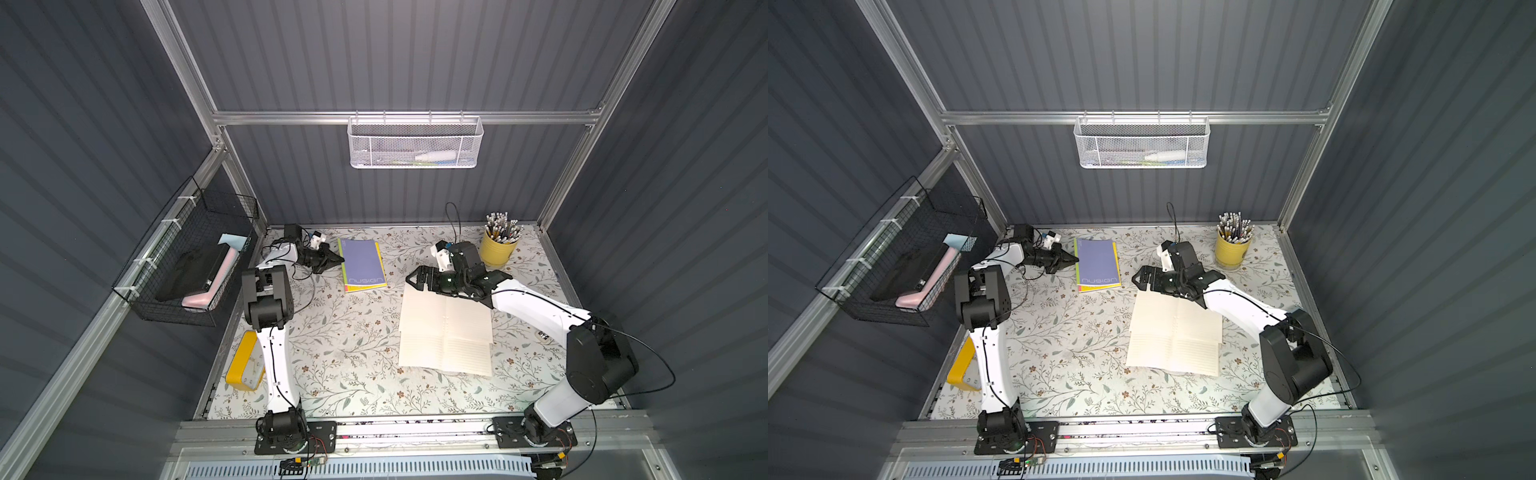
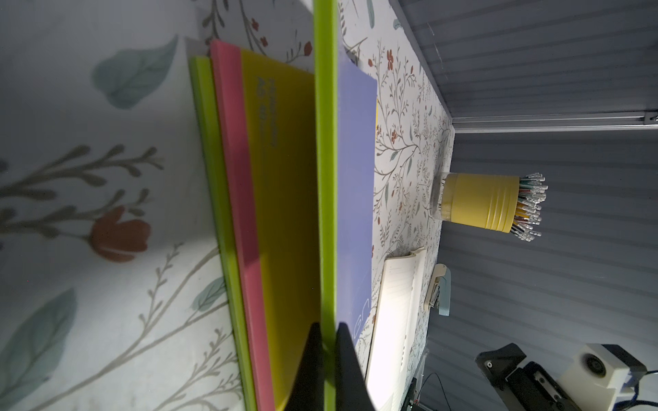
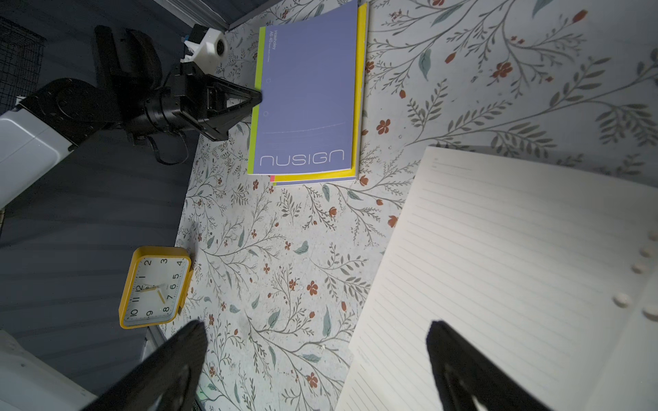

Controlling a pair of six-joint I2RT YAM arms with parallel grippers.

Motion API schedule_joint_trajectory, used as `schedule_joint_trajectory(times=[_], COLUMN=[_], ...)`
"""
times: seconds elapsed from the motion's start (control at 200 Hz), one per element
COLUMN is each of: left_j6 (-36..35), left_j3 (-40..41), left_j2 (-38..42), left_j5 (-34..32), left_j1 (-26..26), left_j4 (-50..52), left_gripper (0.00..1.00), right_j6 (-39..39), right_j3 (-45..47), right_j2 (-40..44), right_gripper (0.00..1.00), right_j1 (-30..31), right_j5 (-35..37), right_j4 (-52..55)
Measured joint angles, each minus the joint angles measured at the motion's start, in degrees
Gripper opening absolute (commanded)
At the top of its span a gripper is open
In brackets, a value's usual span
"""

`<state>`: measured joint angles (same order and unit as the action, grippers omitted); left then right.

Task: Close the notebook
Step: Place the notebook at the notebook.

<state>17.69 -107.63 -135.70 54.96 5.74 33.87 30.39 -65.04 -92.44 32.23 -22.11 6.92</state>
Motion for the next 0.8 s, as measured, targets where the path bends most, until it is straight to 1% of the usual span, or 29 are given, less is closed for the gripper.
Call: schedule_joint_trajectory(times=[0.395, 0.63, 0.8], left_j6=[-1.84, -2.67, -3.45], left_j3=[0.0, -0.04, -2.27], left_j2=[-0.13, -1.79, -3.28], left_j5=[-0.52, -0.94, -1.29], left_j1=[0.0, -0.07, -0.11], left_j4=[1.49, 2.27, 3.89], left_gripper=[0.0, 0.0, 0.0], right_j6=[2.43, 2.99, 3.02], right_j3=[2.91, 4.79, 4.79], right_j2=[0.37, 0.39, 0.39], right_gripper=[0.99, 0.99, 0.99], right_j1=[-1.55, -1.92, -2.14], right_j5=[-1.99, -3.74, -4.92], right_j4=[-5.11, -7.48, -7.8])
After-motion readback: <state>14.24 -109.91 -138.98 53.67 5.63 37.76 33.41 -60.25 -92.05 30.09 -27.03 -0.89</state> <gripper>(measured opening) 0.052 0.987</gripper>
